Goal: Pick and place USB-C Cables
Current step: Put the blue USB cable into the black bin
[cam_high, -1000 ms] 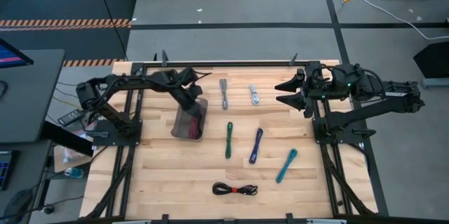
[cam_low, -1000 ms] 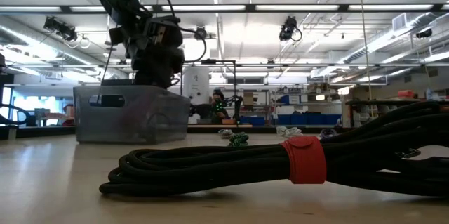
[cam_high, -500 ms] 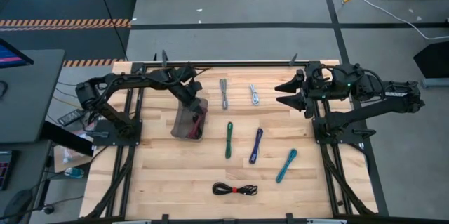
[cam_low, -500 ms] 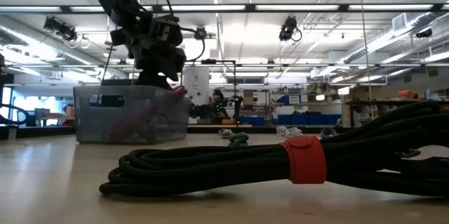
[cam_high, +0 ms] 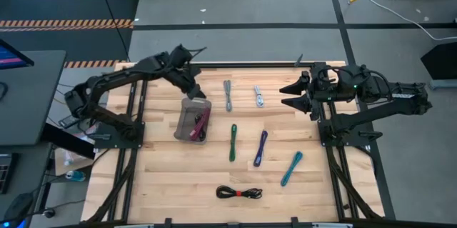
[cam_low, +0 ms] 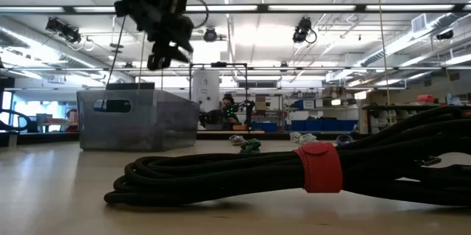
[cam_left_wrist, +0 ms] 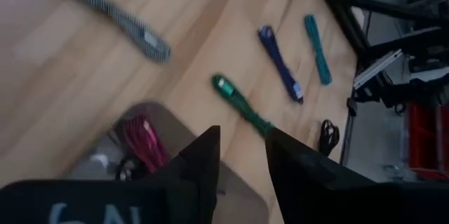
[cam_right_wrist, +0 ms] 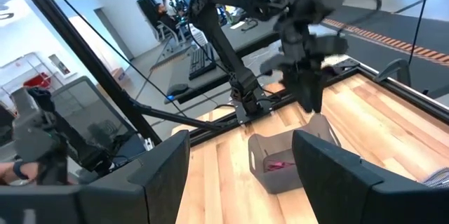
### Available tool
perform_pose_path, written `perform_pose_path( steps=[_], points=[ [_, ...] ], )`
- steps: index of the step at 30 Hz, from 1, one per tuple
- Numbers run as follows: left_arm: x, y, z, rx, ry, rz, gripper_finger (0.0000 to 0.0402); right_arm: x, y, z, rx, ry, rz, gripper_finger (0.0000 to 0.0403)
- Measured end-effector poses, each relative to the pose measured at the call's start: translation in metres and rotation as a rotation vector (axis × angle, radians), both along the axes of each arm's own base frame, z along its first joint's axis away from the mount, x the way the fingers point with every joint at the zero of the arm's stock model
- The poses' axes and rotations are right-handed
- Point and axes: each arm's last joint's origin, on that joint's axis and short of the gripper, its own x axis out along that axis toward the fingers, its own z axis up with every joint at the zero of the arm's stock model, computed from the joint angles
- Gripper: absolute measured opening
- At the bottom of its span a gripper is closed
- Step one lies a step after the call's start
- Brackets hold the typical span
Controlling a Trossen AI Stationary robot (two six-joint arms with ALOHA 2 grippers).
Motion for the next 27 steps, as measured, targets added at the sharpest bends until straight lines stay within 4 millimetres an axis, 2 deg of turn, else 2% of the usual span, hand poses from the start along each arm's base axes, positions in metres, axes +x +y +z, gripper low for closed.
perform_pose_path(
  steps=[3, 7, 13, 16, 21, 27],
  points=[
    [0.002, -0.005, 0.025, 0.063, -0.051, -0.008, 0.0121, 0.000, 0.000, 0.000, -0.005, 0.000, 0.009, 0.0258],
    [0.005, -0.021, 0.074, 0.225, -0.159, -0.014, 0.0121, 0.001, 0.000, -0.001, -0.007, 0.013, 0.007, 0.0258],
    [-0.007, -0.059, 0.147, 0.459, -0.320, 0.030, 0.0121, 0.016, 0.001, -0.016, 0.014, 0.137, 0.026, 0.0258],
    [-0.017, -0.079, 0.173, 0.542, -0.388, 0.051, 0.0121, 0.029, 0.002, -0.021, 0.027, 0.164, 0.033, 0.0254],
    [-0.031, -0.109, 0.199, 0.632, -0.469, 0.071, 0.0121, 0.053, 0.005, -0.030, 0.039, 0.196, 0.088, 0.0245],
    [-0.031, -0.134, 0.202, 0.648, -0.483, 0.035, 0.0121, 0.082, 0.008, -0.044, 0.052, 0.225, 0.162, 0.0236]
  ],
)
